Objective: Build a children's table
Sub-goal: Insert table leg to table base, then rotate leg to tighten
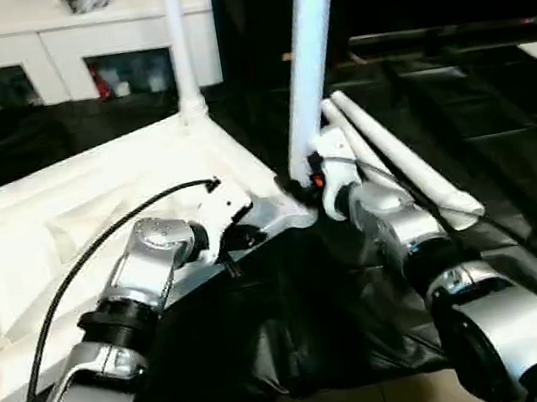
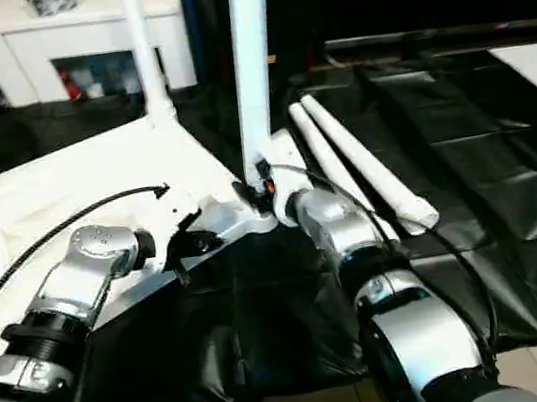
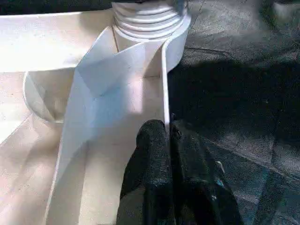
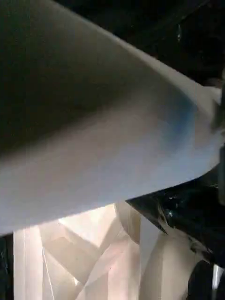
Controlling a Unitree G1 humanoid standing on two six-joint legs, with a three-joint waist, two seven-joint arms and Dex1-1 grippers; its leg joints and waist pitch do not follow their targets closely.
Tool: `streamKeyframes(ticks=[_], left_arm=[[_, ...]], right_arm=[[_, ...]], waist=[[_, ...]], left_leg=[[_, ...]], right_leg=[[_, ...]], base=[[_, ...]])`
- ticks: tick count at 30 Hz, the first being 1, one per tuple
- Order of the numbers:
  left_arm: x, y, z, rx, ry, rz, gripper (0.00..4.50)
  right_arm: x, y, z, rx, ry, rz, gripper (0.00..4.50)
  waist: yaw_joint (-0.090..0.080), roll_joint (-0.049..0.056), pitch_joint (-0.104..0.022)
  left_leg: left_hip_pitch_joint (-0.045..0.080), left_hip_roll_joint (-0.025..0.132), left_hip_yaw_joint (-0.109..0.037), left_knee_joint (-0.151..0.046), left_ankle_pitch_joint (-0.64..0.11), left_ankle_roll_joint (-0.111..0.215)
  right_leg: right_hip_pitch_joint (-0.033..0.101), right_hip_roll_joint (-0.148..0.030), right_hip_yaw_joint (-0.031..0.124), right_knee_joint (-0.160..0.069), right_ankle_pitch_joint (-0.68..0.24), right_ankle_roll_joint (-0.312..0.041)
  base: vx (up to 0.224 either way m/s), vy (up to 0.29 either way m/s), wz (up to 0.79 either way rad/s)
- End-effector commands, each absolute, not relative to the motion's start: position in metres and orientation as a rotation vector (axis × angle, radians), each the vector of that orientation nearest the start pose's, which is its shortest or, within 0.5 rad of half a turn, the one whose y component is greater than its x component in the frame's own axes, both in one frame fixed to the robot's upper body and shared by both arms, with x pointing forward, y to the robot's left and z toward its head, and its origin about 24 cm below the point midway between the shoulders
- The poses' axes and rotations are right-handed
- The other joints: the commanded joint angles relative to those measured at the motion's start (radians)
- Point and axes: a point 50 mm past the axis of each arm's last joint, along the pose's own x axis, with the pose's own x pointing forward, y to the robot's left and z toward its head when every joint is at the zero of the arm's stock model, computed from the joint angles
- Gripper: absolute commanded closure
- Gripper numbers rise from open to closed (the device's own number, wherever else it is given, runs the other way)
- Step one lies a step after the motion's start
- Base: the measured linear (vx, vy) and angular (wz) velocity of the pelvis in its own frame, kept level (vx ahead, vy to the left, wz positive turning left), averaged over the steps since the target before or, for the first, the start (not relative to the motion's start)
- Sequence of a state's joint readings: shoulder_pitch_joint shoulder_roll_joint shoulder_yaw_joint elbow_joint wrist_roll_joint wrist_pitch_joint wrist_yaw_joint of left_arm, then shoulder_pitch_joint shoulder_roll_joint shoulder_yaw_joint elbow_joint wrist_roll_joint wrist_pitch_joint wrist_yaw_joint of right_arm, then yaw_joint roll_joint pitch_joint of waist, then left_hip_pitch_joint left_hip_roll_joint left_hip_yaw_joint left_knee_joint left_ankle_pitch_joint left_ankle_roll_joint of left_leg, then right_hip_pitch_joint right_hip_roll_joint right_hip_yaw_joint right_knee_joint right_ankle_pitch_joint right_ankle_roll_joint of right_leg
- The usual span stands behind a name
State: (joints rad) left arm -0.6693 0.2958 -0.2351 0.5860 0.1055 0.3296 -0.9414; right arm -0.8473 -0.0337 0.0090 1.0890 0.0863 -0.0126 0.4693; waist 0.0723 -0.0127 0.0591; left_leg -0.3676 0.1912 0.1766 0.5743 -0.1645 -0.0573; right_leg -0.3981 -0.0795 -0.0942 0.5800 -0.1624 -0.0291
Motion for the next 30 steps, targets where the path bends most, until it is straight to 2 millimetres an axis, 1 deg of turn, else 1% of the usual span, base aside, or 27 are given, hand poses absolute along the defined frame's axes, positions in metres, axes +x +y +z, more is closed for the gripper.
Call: streamKeyframes(ticks=[1,2,3,5,6,7,8,9,10,11,12,13,14,15,16,17,18,19,20,21,22,23,24,25,26,28,30], left_arm=[[0.343,0.105,0.083,0.419,0.388,-1.088,4.5],[0.342,0.107,0.083,0.421,0.389,-1.091,4.5],[0.342,0.108,0.083,0.425,0.39,-1.094,4.5],[0.342,0.11,0.082,0.429,0.388,-1.106,4.5],[0.341,0.11,0.082,0.432,0.383,-1.114,4.5],[0.339,0.112,0.082,0.443,0.372,-1.157,4.5],[0.338,0.113,0.081,0.446,0.371,-1.168,4.5],[0.337,0.114,0.081,0.448,0.37,-1.178,4.5],[0.335,0.115,0.081,0.448,0.362,-1.209,4.5],[0.335,0.115,0.081,0.448,0.362,-1.209,4.5],[0.334,0.117,0.08,0.444,0.364,-1.229,4.5],[0.333,0.118,0.08,0.445,0.363,-1.243,4.5],[0.332,0.121,0.08,0.446,0.362,-1.274,4.5],[0.33,0.125,0.08,0.462,0.358,-1.321,4.5],[0.329,0.126,0.079,0.473,0.356,-1.338,4.5],[0.329,0.129,0.079,0.479,0.358,-1.355,4.5],[0.329,0.129,0.079,0.48,0.359,-1.359,4.5],[0.329,0.134,0.079,0.485,0.369,-1.378,4.5],[0.329,0.134,0.079,0.485,0.369,-1.378,4.5],[0.327,0.138,0.079,0.489,0.381,-1.412,4.5],[0.327,0.139,0.079,0.488,0.384,-1.418,4.5],[0.327,0.14,0.079,0.487,0.391,-1.427,4.5],[0.325,0.142,0.078,0.493,0.406,-1.454,4.5],[0.325,0.142,0.078,0.493,0.406,-1.454,4.5],[0.324,0.143,0.078,0.501,0.415,-1.466,4.5],[0.324,0.146,0.077,0.515,0.427,-1.491,4.5],[0.323,0.147,0.077,0.52,0.431,-1.502,4.5]], right_arm=[[0.358,-0.063,0.034,0.04,0.368,0.697,1.26],[0.359,-0.063,0.036,0.044,0.356,0.699,1.26],[0.359,-0.062,0.038,0.041,0.341,0.712,1.03],[0.359,-0.063,0.04,0.027,0.316,0.741,0.93],[0.359,-0.063,0.041,0.021,0.306,0.754,0.82],[0.357,-0.066,0.044,0.002,0.264,0.805,0.68],[0.357,-0.066,0.044,-0.001,0.255,0.817,0.58],[0.357,-0.067,0.045,-0.005,0.246,0.828,0.58],[0.356,-0.07,0.046,-0.01,0.233,0.859,0.58],[0.356,-0.07,0.046,-0.01,0.233,0.859,0.58],[0.354,-0.074,0.047,-0.02,0.226,0.891,0.58],[0.353,-0.076,0.047,-0.024,0.225,0.911,0.58],[0.352,-0.081,0.048,-0.034,0.225,0.957,0.58],[0.348,-0.088,0.048,-0.048,0.232,1.029,0.58],[0.347,-0.089,0.048,-0.052,0.236,1.055,0.58],[0.344,-0.093,0.047,-0.06,0.245,1.102,0.58],[0.343,-0.093,0.047,-0.062,0.248,1.113,0.58],[0.338,-0.098,0.048,-0.069,0.262,1.182,0.58],[0.338,-0.098,0.048,-0.069,0.262,1.182,0.58],[0.333,-0.103,0.047,-0.083,0.287,1.256,0.58],[0.332,-0.103,0.047,-0.086,0.292,1.268,0.58],[0.331,-0.104,0.046,-0.091,0.301,1.288,0.58],[0.328,-0.107,0.045,-0.11,0.322,1.33,0.58],[0.328,-0.107,0.045,-0.11,0.322,1.33,0.74],[0.326,-0.107,0.044,-0.118,0.332,1.349,0.74],[0.323,-0.108,0.044,-0.121,0.35,1.389,1.01],[0.322,-0.108,0.045,-0.124,0.358,1.406,1.08]], waist=[[0.002,0.008,-0.066],[0.002,0.008,-0.066],[0.003,0.008,-0.066],[0.004,0.007,-0.065],[0.004,0.006,-0.066],[0.006,0.006,-0.067],[0.009,0.006,-0.067],[0.012,0.007,-0.068],[0.013,0.011,-0.07],[0.016,0.009,-0.072],[0.019,0.014,-0.071],[0.02,0.013,-0.072],[0.022,0.013,-0.073],[0.026,0.015,-0.075],[0.027,0.014,-0.076],[0.03,0.02,-0.075],[0.031,0.015,-0.076],[0.035,0.018,-0.074],[0.037,0.017,-0.073],[0.041,0.023,-0.073],[0.041,0.02,-0.072],[0.043,0.02,-0.073],[0.043,0.021,-0.072],[0.043,0.02,-0.071],[0.043,0.02,-0.072],[0.043,0.02,-0.073],[0.044,0.019,-0.073]], left_leg=[[0.019,0.046,-0.014,-0.076,-0.311,-0.008],[0.016,0.046,-0.014,-0.076,-0.303,-0.007],[0.018,0.046,-0.013,-0.075,-0.301,-0.006],[0.016,0.046,-0.013,-0.075,-0.305,-0.004],[0.016,0.046,-0.013,-0.074,-0.298,-0.004],[0.014,0.045,-0.013,-0.074,-0.293,-0.002],[0.014,0.046,-0.012,-0.073,-0.284,0.006],[0.014,0.047,-0.011,-0.073,-0.27,0.01],[0.015,0.048,-0.011,-0.072,-0.262,0.011],[0.014,0.048,-0.009,-0.071,-0.243,0.017],[0.018,0.049,-0.008,-0.07,-0.237,0.019],[0.018,0.05,-0.007,-0.069,-0.234,0.019],[0.014,0.049,-0.007,-0.069,-0.224,0.024],[0.012,0.048,-0.005,-0.064,-0.205,0.038],[0.012,0.051,-0.004,-0.064,-0.199,0.046],[0.012,0.05,-0.005,-0.063,-0.2,0.048],[0.011,0.049,-0.004,-0.063,-0.201,0.05],[0.012,0.049,-0.004,-0.063,-0.209,0.05],[0.013,0.05,-0.004,-0.064,-0.218,0.049],[0.016,0.051,-0.005,-0.064,-0.229,0.041],[0.017,0.051,-0.004,-0.066,-0.242,0.04],[0.018,0.052,-0.005,-0.066,-0.25,0.033],[0.02,0.054,-0.005,-0.067,-0.26,0.027],[0.019,0.053,-0.005,-0.068,-0.262,0.026],[0.018,0.054,-0.005,-0.068,-0.258,0.022],[0.017,0.053,-0.006,-0.067,-0.253,0.02],[0.015,0.052,-0.006,-0.066,-0.247,0.022]], right_leg=[[0.039,-0.083,0.059,-0.064,-0.294,-0.195],[0.041,-0.082,0.058,-0.064,-0.297,-0.193],[0.039,-0.083,0.059,-0.064,-0.298,-0.192],[0.039,-0.082,0.059,-0.064,-0.309,-0.191],[0.041,-0.083,0.059,-0.063,-0.31,-0.189],[0.042,-0.084,0.059,-0.064,-0.308,-0.188],[0.042,-0.083,0.059,-0.063,-0.297,-0.184],[0.042,-0.082,0.059,-0.06,-0.274,-0.19],[0.042,-0.081,0.06,-0.057,-0.257,-0.195],[0.045,-0.078,0.059,-0.052,-0.22,-0.204],[0.041,-0.076,0.059,-0.049,-0.196,-0.217],[0.042,-0.075,0.058,-0.048,-0.185,-0.221],[0.047,-0.073,0.056,-0.045,-0.162,-0.228],[0.05,-0.072,0.055,-0.039,-0.129,-0.234],[0.049,-0.073,0.055,-0.037,-0.113,-0.24],[0.048,-0.073,0.055,-0.038,-0.113,-0.241],[0.05,-0.073,0.055,-0.038,-0.116,-0.241],[0.05,-0.074,0.054,-0.041,-0.136,-0.241],[0.05,-0.075,0.055,-0.044,-0.151,-0.237],[0.047,-0.075,0.055,-0.045,-0.173,-0.235],[0.046,-0.073,0.055,-0.049,-0.186,-0.233],[0.047,-0.075,0.055,-0.047,-0.197,-0.232],[0.044,-0.075,0.055,-0.048,-0.205,-0.235],[0.045,-0.075,0.055,-0.048,-0.209,-0.236],[0.046,-0.076,0.056,-0.047,-0.206,-0.236],[0.047,-0.077,0.056,-0.046,-0.203,-0.237],[0.048,-0.076,0.055,-0.046,-0.203,-0.235]], base=[[0.0,0.0,0.0],[0.0,0.0,0.0],[0.0,0.0,0.0],[0.0,0.0,0.0],[0.0,0.0,0.0],[0.0,0.0,0.0],[0.0,0.0,0.0],[0.0,0.0,0.0],[0.0,0.0,0.0],[0.0,0.0,0.0],[0.0,0.0,0.0],[0.0,0.0,0.0],[0.0,0.0,0.0],[0.0,0.0,0.0],[0.0,0.0,0.0],[0.0,0.0,0.0],[0.0,0.0,0.0],[0.0,0.0,0.0],[0.0,0.0,0.0],[0.0,0.0,0.0],[0.0,0.0,0.0],[0.0,0.0,0.0],[0.0,0.0,0.0],[0.0,0.0,0.0],[0.0,0.0,0.0],[0.0,0.0,0.0],[0.0,0.0,0.0]])
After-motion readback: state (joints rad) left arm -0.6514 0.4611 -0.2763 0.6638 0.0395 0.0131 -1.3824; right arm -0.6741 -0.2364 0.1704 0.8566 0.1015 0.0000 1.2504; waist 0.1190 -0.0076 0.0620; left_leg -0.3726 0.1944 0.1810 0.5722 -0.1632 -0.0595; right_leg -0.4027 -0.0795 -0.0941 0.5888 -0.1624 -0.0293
